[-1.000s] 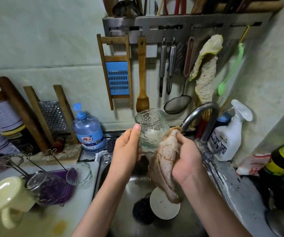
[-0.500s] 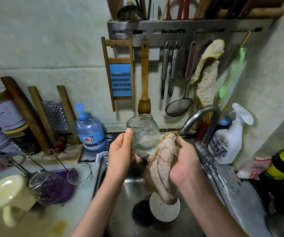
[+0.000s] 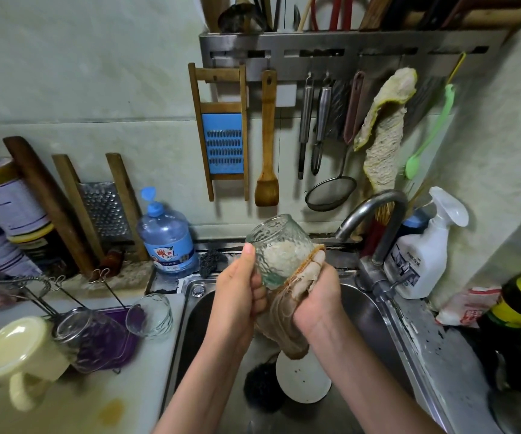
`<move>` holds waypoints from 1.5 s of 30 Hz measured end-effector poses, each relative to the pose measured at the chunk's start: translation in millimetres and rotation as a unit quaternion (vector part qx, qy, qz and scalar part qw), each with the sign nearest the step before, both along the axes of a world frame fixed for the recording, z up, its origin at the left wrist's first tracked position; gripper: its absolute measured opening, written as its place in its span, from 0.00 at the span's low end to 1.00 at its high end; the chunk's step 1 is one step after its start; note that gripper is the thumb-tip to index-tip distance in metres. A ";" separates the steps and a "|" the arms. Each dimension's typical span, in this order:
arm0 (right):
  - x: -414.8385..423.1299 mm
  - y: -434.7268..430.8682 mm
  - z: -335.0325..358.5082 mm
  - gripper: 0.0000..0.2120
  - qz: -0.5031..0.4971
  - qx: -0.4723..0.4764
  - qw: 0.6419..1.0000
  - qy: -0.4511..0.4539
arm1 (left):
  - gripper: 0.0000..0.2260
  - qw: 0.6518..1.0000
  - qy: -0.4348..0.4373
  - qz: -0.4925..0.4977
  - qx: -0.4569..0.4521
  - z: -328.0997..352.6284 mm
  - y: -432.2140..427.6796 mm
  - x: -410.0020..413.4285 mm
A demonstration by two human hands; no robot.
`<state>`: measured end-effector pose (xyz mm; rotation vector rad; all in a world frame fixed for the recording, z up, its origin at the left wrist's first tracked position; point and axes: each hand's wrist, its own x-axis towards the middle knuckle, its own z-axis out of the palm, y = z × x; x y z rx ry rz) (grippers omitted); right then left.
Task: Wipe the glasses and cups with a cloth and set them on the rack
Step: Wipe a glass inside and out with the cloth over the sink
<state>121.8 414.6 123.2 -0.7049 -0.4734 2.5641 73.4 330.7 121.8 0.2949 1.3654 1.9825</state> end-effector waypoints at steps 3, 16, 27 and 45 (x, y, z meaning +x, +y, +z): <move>-3.1 -2.2 -7.3 0.30 -0.036 -0.015 0.999 -0.037 | 0.25 0.999 -0.029 -0.015 -0.014 1.9 -0.5 -1.4; 9.3 36.3 -4.3 0.25 -0.010 0.073 0.997 -0.030 | 0.24 0.988 -0.114 -0.104 0.010 2.3 -24.2 -29.5; 7.5 -12.1 -15.8 0.27 -0.041 0.640 0.754 -0.141 | 0.22 0.989 0.130 0.023 -0.061 8.8 -20.0 -21.1; 0.8 6.9 -0.5 0.28 0.081 0.319 0.944 0.003 | 0.20 0.985 -0.131 -0.110 0.013 11.2 -29.8 -44.7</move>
